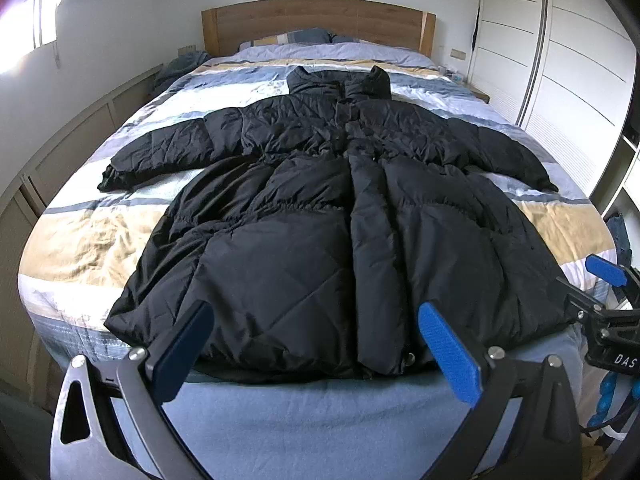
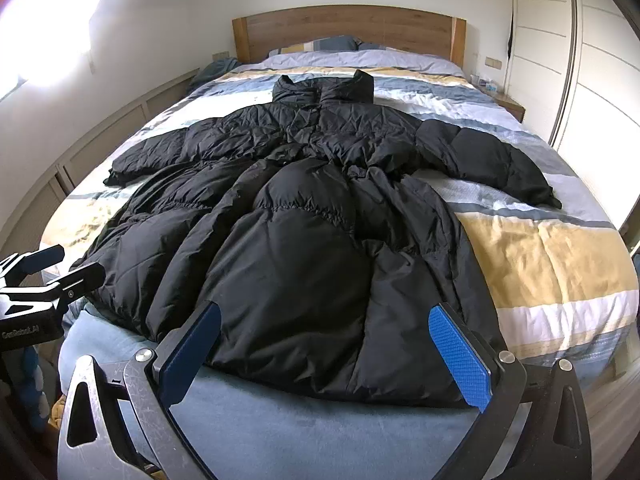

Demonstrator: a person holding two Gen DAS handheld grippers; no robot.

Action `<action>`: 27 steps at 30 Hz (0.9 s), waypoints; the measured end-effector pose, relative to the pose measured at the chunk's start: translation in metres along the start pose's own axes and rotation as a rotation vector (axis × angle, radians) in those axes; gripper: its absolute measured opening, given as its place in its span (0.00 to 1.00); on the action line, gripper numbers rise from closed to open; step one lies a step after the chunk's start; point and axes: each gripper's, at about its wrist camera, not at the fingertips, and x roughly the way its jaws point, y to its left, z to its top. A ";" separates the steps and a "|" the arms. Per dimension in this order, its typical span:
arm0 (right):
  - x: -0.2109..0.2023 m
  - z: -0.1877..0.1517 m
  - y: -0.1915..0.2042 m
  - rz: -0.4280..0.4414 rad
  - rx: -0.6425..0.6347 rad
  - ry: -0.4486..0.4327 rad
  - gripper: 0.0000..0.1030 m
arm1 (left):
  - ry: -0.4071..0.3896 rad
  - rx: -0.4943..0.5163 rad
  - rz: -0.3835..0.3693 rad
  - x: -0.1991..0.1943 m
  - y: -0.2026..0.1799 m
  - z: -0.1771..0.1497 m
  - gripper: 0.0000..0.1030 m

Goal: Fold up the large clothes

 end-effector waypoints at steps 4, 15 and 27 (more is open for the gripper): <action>0.001 0.001 -0.001 0.001 0.001 0.000 0.99 | 0.004 -0.004 -0.007 0.004 0.000 0.000 1.00; 0.010 0.011 -0.001 -0.011 -0.016 0.023 1.00 | 0.024 0.020 -0.026 0.016 0.000 0.007 1.00; 0.033 0.015 -0.007 0.004 -0.010 0.091 1.00 | 0.111 0.045 -0.085 0.044 0.002 0.013 1.00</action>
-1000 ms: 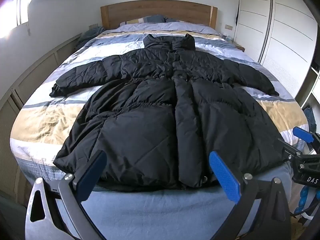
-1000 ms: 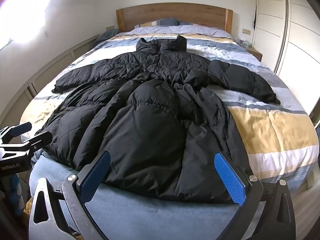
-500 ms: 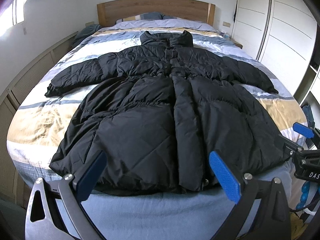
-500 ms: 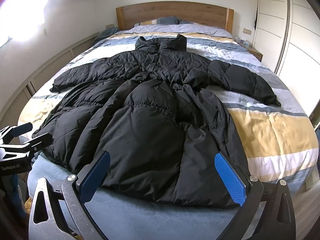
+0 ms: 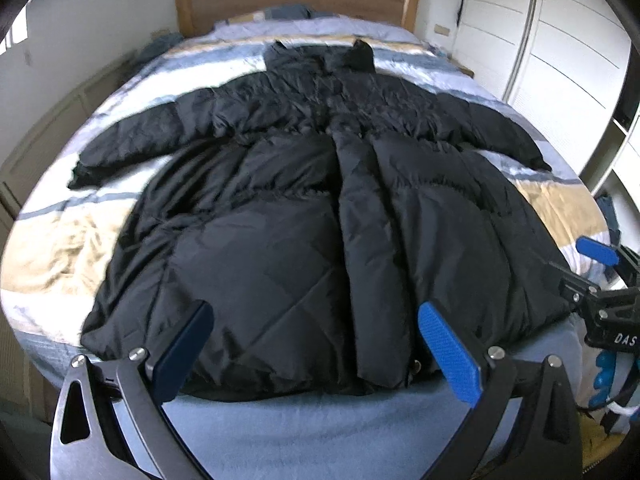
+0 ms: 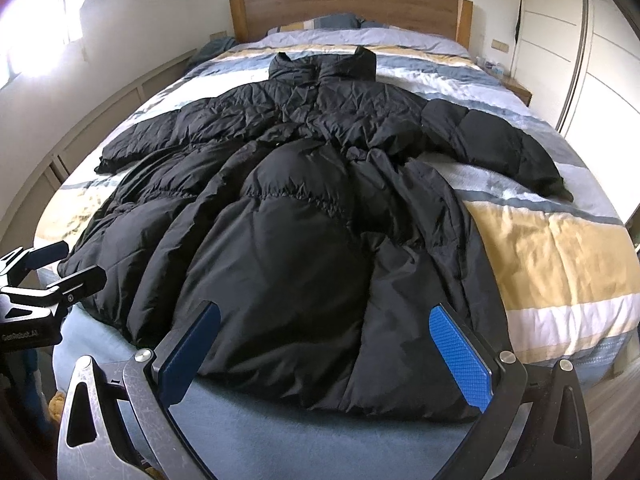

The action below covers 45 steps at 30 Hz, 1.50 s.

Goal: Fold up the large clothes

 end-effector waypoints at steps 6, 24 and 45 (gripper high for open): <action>0.000 0.019 -0.006 0.041 -0.015 -0.042 0.99 | 0.058 -0.032 -0.020 0.017 0.021 0.021 1.00; 0.043 0.160 -0.156 -0.015 0.312 -0.179 1.00 | -0.088 -0.119 0.161 0.040 0.092 0.158 1.00; 0.202 0.121 -0.378 0.005 1.008 -0.130 0.91 | -0.008 -0.182 0.222 0.162 0.117 0.230 1.00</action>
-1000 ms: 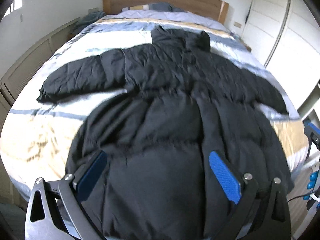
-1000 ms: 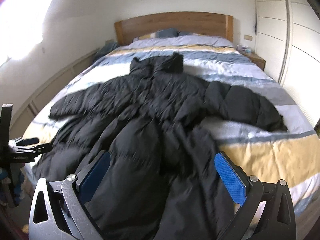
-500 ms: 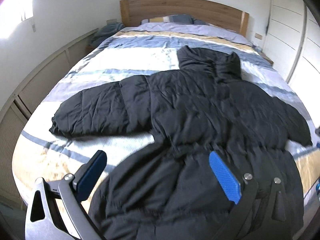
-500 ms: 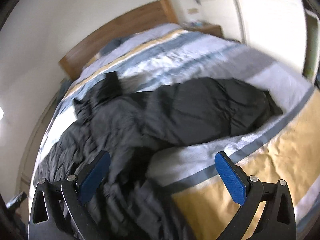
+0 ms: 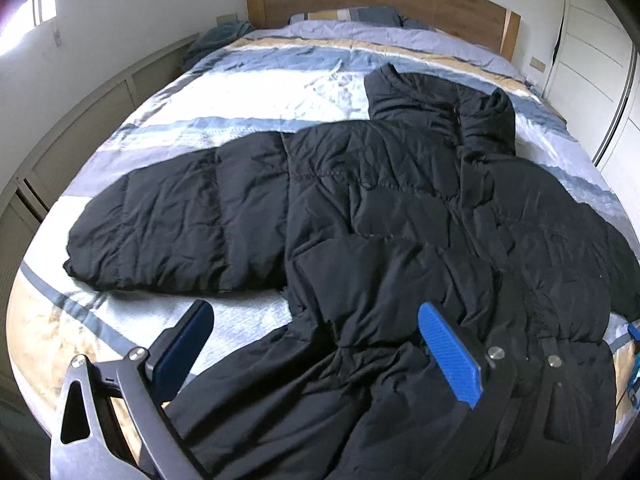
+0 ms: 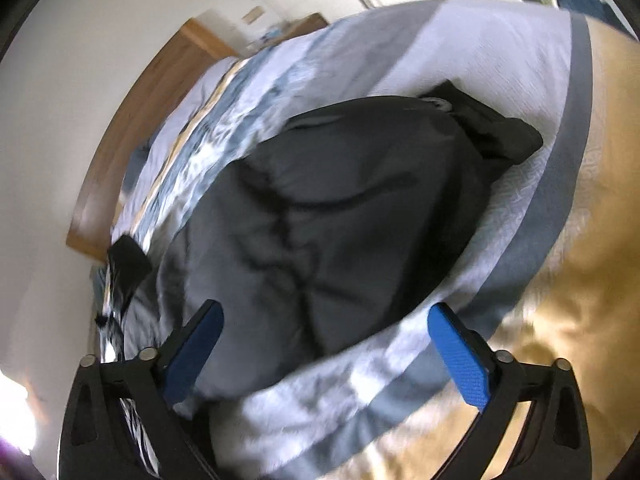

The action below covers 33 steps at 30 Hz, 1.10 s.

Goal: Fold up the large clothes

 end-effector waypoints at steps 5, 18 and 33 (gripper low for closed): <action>0.012 0.022 -0.022 0.030 0.080 -0.025 0.77 | 0.027 0.016 0.004 0.018 -0.008 0.001 1.00; -0.016 0.048 0.002 0.075 -0.003 -0.142 0.14 | 0.017 0.037 0.000 0.009 -0.016 0.001 1.00; -0.097 0.025 0.159 0.306 -0.346 -0.226 0.08 | -0.078 -0.031 0.012 -0.059 0.022 0.003 1.00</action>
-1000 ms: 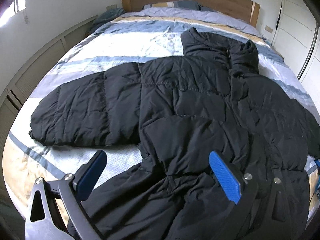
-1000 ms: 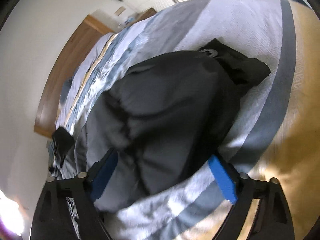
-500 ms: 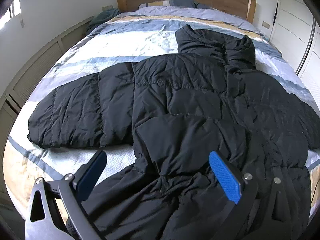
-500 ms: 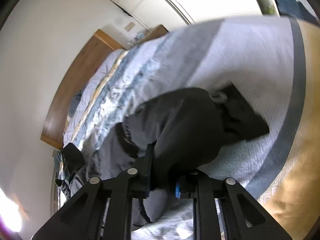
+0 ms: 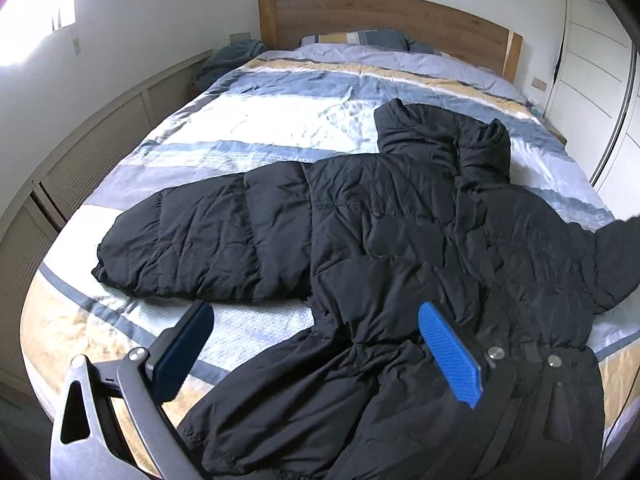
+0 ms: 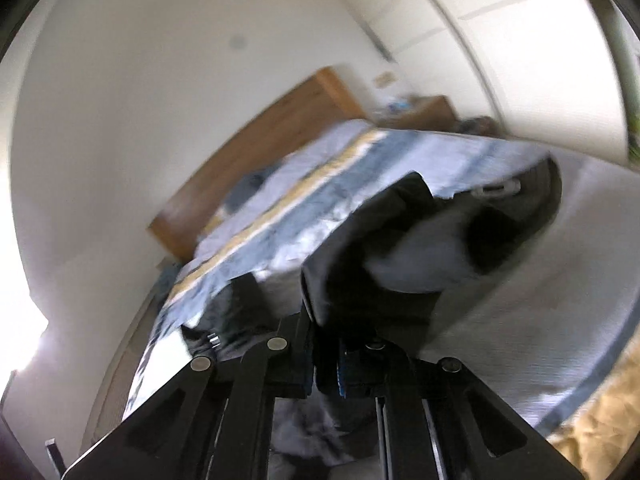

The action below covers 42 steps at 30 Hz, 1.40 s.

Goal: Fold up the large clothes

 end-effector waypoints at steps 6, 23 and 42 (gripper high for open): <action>0.013 -0.025 0.081 0.126 -0.147 0.063 0.06 | -0.002 -0.017 -0.015 -0.010 0.012 -0.010 1.00; 0.053 -0.144 0.176 0.342 -0.311 0.344 0.06 | 0.018 -0.063 0.000 -0.008 0.045 -0.025 1.00; 0.066 -0.247 0.144 0.300 -0.475 0.674 0.07 | 0.036 -0.039 -0.006 -0.003 0.027 -0.029 1.00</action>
